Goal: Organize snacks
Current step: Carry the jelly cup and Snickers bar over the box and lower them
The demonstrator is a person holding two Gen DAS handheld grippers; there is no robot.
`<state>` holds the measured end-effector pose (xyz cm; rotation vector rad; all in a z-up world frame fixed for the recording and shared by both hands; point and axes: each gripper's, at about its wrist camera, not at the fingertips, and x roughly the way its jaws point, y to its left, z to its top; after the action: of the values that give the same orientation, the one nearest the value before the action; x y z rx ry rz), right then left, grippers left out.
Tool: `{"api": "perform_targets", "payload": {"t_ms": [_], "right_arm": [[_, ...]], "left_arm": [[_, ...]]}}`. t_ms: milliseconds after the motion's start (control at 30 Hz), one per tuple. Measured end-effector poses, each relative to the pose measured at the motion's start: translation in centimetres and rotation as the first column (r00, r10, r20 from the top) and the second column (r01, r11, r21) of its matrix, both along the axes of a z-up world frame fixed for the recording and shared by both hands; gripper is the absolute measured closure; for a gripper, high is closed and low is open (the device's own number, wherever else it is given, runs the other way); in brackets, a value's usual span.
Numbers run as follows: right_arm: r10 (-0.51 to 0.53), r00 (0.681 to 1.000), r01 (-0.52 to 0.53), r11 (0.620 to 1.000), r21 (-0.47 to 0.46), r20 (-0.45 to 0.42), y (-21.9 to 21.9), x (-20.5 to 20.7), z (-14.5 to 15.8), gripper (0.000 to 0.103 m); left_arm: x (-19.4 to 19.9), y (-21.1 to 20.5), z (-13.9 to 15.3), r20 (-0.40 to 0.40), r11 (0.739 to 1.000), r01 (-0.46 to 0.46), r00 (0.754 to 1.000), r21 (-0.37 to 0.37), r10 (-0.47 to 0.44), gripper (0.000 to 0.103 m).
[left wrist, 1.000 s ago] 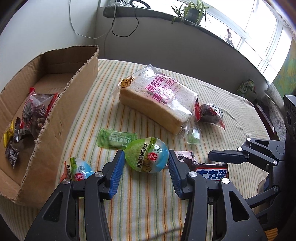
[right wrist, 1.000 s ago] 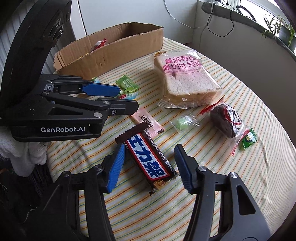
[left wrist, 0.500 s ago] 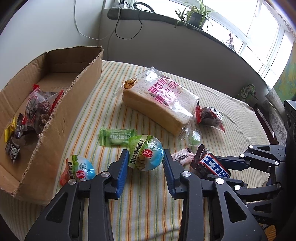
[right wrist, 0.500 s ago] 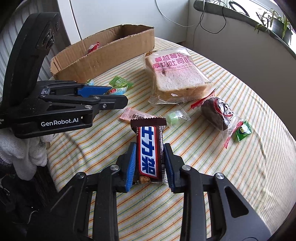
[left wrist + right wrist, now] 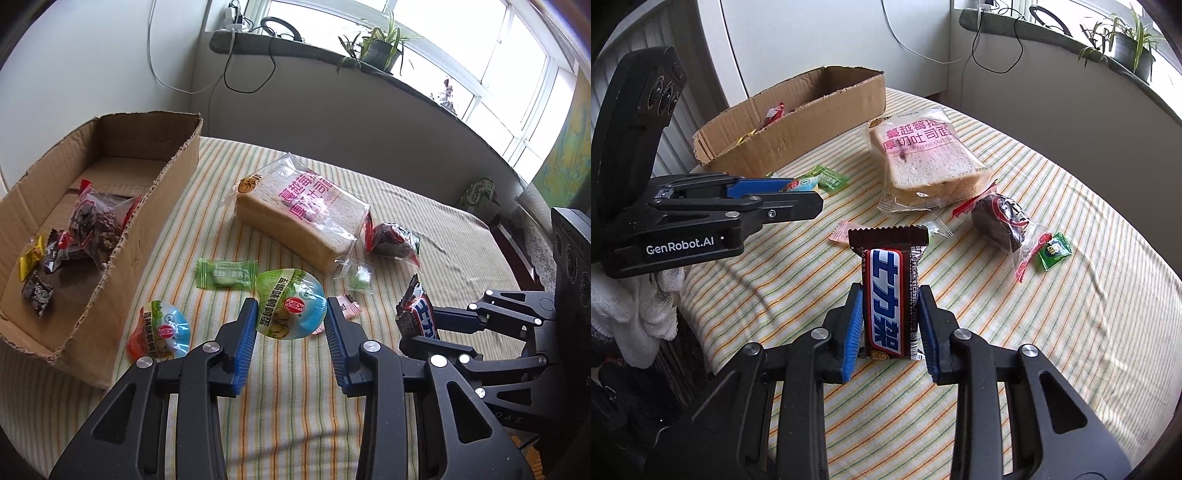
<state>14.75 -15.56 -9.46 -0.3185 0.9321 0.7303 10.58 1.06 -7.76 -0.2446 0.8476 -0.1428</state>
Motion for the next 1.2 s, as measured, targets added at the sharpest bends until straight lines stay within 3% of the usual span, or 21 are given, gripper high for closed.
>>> {"api": "perform_targets", "payload": {"t_ms": [567,1200], "right_arm": [[-0.013,0.998,0.01,0.999,0.048,0.064,2.0,-0.6,4.9,0.073],[0.061,0.992,-0.067,0.996,0.052,0.11,12.2,1.7,7.8,0.073]], "left_arm": [[-2.6,3.9,3.5,0.084,0.999,-0.053,0.995,-0.013,0.054,0.068],[-2.6,12.9,5.4,0.145,0.983,-0.183,0.973,0.003,0.18,0.068]]}}
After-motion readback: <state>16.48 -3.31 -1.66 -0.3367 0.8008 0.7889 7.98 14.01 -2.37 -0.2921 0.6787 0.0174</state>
